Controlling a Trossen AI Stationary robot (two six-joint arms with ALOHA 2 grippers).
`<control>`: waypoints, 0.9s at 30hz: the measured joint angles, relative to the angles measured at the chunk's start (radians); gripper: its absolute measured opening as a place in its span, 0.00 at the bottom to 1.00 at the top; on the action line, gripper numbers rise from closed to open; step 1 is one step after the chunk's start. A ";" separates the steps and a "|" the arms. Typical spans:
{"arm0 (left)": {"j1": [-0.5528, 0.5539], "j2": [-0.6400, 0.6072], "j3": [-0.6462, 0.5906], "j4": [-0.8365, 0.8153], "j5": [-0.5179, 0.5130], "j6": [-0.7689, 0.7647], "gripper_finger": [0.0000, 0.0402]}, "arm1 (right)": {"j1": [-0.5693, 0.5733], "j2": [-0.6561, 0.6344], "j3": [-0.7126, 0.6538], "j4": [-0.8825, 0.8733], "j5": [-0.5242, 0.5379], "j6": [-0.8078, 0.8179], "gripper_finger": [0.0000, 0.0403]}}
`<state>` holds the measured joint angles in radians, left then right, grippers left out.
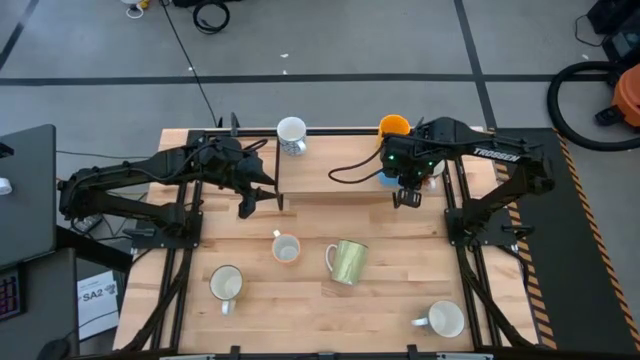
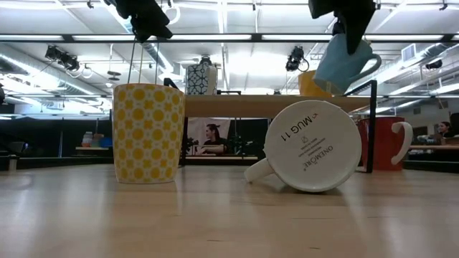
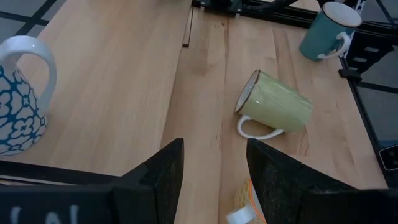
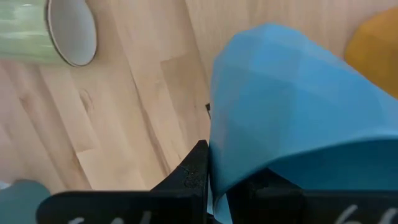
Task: Place coffee mugs
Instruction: Put the light blue mug on the shelf
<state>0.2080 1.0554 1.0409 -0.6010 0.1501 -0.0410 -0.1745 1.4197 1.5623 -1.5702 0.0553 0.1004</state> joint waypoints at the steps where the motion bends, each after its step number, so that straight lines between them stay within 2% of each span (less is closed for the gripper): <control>1: 0.000 0.000 0.000 0.000 0.000 0.000 0.45 | 0.000 0.000 0.000 -0.001 0.005 0.000 0.10; 27: 0.000 0.000 0.000 0.000 0.000 0.000 0.45 | 0.000 0.002 0.000 -0.001 0.039 0.000 0.10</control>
<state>0.2081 1.0554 1.0409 -0.6010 0.1501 -0.0411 -0.1745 1.4216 1.5623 -1.5707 0.0947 0.1009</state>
